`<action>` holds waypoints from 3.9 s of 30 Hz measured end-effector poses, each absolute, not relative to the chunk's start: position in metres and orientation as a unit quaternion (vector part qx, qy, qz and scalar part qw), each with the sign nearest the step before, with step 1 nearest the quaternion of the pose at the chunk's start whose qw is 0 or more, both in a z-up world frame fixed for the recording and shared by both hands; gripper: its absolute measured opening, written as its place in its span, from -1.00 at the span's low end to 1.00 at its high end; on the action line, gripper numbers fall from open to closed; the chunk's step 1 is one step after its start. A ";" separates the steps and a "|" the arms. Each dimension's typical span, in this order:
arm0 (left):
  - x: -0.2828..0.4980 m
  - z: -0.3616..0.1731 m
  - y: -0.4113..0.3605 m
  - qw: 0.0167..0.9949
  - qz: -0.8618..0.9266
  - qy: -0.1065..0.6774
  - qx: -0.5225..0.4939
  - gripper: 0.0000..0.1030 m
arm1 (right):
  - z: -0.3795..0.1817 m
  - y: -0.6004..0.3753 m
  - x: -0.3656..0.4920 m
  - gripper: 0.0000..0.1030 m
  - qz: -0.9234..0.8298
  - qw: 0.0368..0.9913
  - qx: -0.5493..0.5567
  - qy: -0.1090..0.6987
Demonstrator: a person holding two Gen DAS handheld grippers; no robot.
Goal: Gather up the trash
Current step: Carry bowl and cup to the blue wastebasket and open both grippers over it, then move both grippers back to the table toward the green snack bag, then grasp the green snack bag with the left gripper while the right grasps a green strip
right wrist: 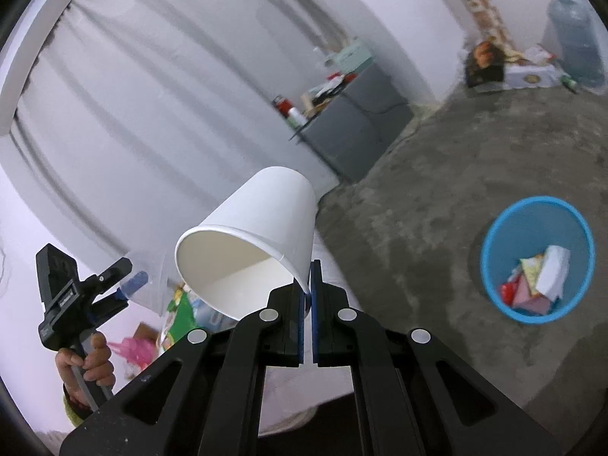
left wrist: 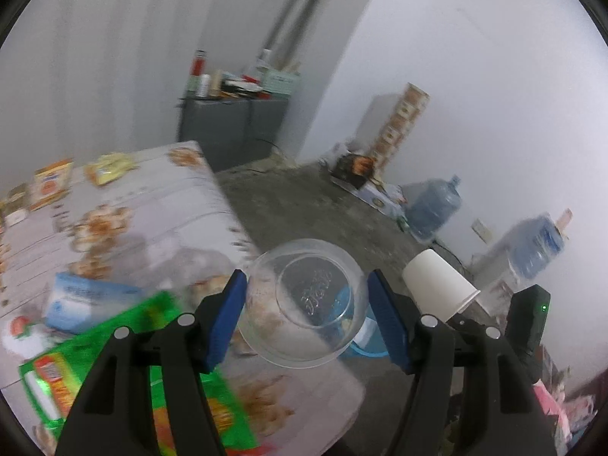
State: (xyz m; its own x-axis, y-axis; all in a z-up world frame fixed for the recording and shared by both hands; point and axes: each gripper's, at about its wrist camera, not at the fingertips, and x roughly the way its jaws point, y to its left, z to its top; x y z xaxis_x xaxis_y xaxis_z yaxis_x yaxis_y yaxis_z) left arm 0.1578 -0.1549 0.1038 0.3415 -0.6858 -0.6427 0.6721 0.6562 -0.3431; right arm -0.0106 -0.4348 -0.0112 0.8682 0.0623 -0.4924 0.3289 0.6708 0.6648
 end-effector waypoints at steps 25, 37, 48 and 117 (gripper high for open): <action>0.096 -0.055 -0.483 0.686 -0.485 0.525 0.137 0.26 | -0.156 -0.558 -0.100 -0.97 -0.315 0.737 0.534 0.271; 0.108 -0.106 -0.512 0.696 -0.443 0.539 0.170 0.66 | -0.207 -0.565 -0.102 -0.31 -0.340 0.687 0.562 0.311; 0.100 -0.030 -0.428 0.737 -0.450 0.487 0.132 0.67 | -0.132 -0.534 -0.075 0.06 -0.313 0.746 0.497 0.313; 0.196 -0.002 0.154 0.827 -0.251 0.454 -0.218 0.34 | -0.011 -0.235 0.182 0.30 0.095 0.807 0.315 0.490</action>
State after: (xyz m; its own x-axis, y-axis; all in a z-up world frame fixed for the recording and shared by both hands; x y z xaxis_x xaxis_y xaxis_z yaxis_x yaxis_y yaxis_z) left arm 0.1959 0.1542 -0.0021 0.4624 -0.6119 -0.6418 0.2169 0.7798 -0.5872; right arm 0.1824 -0.2351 -0.0113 0.5019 0.4616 -0.7314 0.1550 0.7839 0.6012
